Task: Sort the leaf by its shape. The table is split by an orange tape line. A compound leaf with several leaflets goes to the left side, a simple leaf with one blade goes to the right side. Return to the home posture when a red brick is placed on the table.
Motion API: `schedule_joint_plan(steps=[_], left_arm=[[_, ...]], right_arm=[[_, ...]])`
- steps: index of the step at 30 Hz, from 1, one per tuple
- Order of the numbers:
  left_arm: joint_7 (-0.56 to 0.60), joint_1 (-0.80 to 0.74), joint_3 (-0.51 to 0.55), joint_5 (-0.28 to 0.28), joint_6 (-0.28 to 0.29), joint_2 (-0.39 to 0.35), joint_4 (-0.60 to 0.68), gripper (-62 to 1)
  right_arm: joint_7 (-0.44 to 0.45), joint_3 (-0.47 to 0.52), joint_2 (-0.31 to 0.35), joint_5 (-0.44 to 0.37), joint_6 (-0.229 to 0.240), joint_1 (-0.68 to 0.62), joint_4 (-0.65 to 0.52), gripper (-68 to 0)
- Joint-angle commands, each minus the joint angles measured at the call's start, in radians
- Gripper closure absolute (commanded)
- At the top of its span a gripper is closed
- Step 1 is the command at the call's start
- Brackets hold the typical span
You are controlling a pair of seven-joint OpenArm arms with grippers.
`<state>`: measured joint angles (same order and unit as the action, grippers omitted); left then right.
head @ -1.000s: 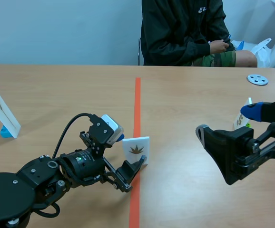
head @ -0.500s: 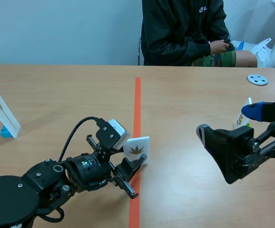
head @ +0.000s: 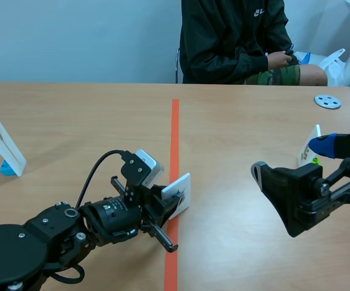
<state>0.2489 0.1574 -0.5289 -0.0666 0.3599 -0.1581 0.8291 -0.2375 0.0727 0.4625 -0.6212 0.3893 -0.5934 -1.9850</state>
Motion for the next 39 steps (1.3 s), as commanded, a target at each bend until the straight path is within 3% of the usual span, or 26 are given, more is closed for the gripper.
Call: schedule_joint_plan(steps=[1,7,15,22,29,39], left_arm=[[-0.002,-0.032,0.023,-0.035,0.003,-0.009,0.088,-4.2],[-0.084,-0.174,0.119,-0.099,0.002,-0.043,0.338,-4.2],[-0.121,-0.353,0.296,-0.102,-0.015,-0.059,0.568,-4.2],[-0.146,-0.407,0.474,-0.192,-0.085,-0.059,0.582,-4.2],[-0.162,-0.407,0.608,-0.193,-0.089,-0.059,0.576,-4.2],[-0.130,-0.386,0.681,-0.193,-0.193,-0.059,0.481,-4.2]], right_arm=[[0.018,0.008,0.003,-0.012,0.000,0.014,-0.002,-67.9],[0.023,0.008,0.003,-0.012,0.000,0.015,-0.002,-67.9],[0.023,0.008,0.003,-0.012,0.000,0.015,-0.002,-67.9],[0.021,0.008,0.003,-0.012,0.000,0.029,-0.002,-67.9],[0.022,0.008,0.003,-0.012,0.000,0.048,-0.002,-67.9],[0.022,0.008,0.003,-0.012,0.000,0.048,-0.002,-67.9]])
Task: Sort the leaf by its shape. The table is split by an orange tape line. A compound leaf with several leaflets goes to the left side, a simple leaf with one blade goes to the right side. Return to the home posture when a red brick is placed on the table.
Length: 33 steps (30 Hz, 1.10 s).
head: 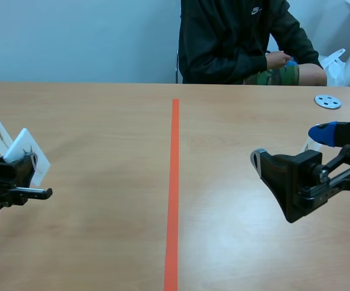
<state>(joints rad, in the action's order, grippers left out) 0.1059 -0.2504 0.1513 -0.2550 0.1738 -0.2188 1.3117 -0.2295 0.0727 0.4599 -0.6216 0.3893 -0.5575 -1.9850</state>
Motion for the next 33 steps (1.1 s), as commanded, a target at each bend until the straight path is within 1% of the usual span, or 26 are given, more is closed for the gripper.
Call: schedule_joint_plan(steps=[1,4,8,11,18,23,25,28,33], left_arm=[[0.013,0.032,0.003,-0.005,-0.008,0.002,-0.018,-4.2],[0.018,0.070,0.003,-0.005,-0.008,0.002,-0.074,-4.2],[0.039,0.136,0.003,-0.005,-0.062,0.002,-0.165,-4.2],[0.048,0.180,0.012,-0.004,-0.084,0.002,-0.233,-4.2],[0.116,0.235,0.046,-0.004,-0.087,0.002,-0.364,-4.2],[0.135,0.272,0.060,-0.005,-0.090,0.002,-0.434,-4.2],[0.139,0.284,0.063,-0.009,-0.090,0.002,-0.455,-4.2],[0.142,0.299,0.064,-0.039,-0.090,0.001,-0.478,-4.2],[0.153,0.315,0.064,-0.041,-0.093,-0.001,-0.502,-4.2]], right_arm=[[0.014,0.008,0.005,-0.011,0.000,0.013,-0.002,-67.9],[0.014,0.008,0.005,-0.011,0.000,0.013,-0.002,-67.9],[0.014,0.008,0.005,-0.011,0.000,0.013,-0.002,-67.9],[0.014,0.008,0.005,-0.011,0.000,0.013,-0.002,-67.9],[0.014,0.008,0.005,-0.011,0.000,0.013,-0.002,-67.9],[0.014,0.008,0.005,-0.011,0.000,0.013,-0.002,-67.9],[0.014,0.008,0.005,-0.011,0.000,0.013,-0.002,-67.9],[0.014,0.008,0.005,-0.011,0.000,0.013,-0.002,-67.9],[0.013,0.008,0.005,-0.011,0.000,0.012,-0.002,-67.9]])
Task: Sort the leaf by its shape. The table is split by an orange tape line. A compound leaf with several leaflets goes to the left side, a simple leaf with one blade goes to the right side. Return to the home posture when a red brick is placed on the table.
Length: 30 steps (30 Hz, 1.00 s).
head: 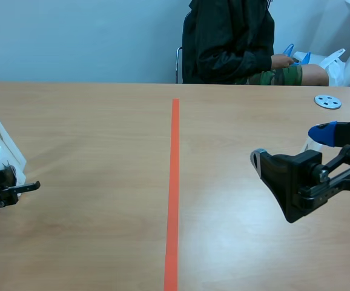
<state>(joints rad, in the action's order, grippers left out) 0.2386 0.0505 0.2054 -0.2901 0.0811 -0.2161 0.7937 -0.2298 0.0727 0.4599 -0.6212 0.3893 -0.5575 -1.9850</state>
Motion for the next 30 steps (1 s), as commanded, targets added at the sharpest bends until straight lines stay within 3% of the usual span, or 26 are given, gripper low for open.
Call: schedule_joint_plan(steps=[1,10,15,26,30], left_arm=[[0.027,0.014,0.010,-0.006,-0.001,-0.004,0.015,-4.2],[0.031,0.013,0.010,-0.006,0.000,-0.015,0.005,-4.3],[0.031,0.013,0.010,-0.006,0.000,-0.018,0.005,-10.3],[0.031,0.013,0.010,-0.006,0.000,-0.018,0.005,-11.0],[0.031,0.013,0.010,-0.005,0.000,-0.018,0.005,-17.7]], right_arm=[[0.011,0.008,0.005,-0.012,0.000,0.012,-0.002,-67.9],[0.011,0.008,0.005,-0.012,0.000,0.012,-0.002,-67.9],[0.011,0.008,0.005,-0.012,0.000,0.012,-0.002,-67.9],[0.010,0.008,0.005,-0.015,0.000,0.012,-0.002,-67.9],[0.010,0.008,0.005,-0.015,0.000,0.012,-0.002,-67.9]])
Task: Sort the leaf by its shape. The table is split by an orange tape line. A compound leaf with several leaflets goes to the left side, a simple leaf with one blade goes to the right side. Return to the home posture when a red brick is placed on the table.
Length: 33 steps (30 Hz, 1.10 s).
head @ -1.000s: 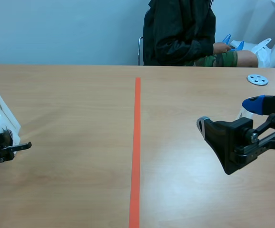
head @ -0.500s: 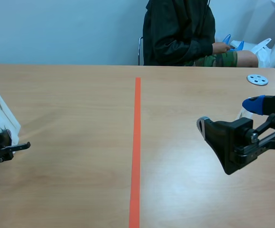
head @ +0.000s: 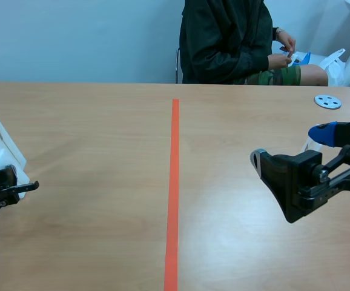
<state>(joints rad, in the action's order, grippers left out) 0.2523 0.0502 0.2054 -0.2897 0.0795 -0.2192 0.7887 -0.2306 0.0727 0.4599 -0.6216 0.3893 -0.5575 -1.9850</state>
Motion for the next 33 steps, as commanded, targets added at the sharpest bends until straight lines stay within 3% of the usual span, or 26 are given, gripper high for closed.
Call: schedule_joint_plan(steps=[1,9,14,16,19,27,33], left_arm=[[0.017,0.013,0.010,-0.006,0.001,-0.014,0.010,-19.0],[0.018,0.011,0.010,-0.006,0.005,-0.026,0.010,-19.8],[0.017,-0.001,0.010,-0.005,0.014,-0.048,0.047,-34.8],[0.017,-0.021,0.010,-0.005,0.013,-0.053,0.086,-35.2],[0.016,-0.072,0.010,-0.005,0.013,-0.064,0.178,-36.3],[0.013,-0.276,0.014,-0.006,0.014,-0.082,0.533,-49.4],[0.005,-0.434,0.014,-0.006,0.110,-0.081,0.813,-54.9]], right_arm=[[0.011,0.008,0.005,-0.015,0.000,0.012,-0.002,-67.9],[0.011,0.008,0.005,-0.015,0.000,0.012,-0.002,-67.9],[0.011,0.008,0.005,-0.015,0.000,0.012,-0.002,-67.9],[0.011,0.008,0.005,-0.015,0.000,0.012,-0.002,-67.9],[0.011,0.008,0.005,-0.015,0.000,0.012,-0.002,-67.9],[0.011,0.008,0.005,-0.014,0.000,0.012,-0.002,-67.9],[0.011,0.008,0.005,-0.014,0.000,0.012,-0.002,-67.9]])
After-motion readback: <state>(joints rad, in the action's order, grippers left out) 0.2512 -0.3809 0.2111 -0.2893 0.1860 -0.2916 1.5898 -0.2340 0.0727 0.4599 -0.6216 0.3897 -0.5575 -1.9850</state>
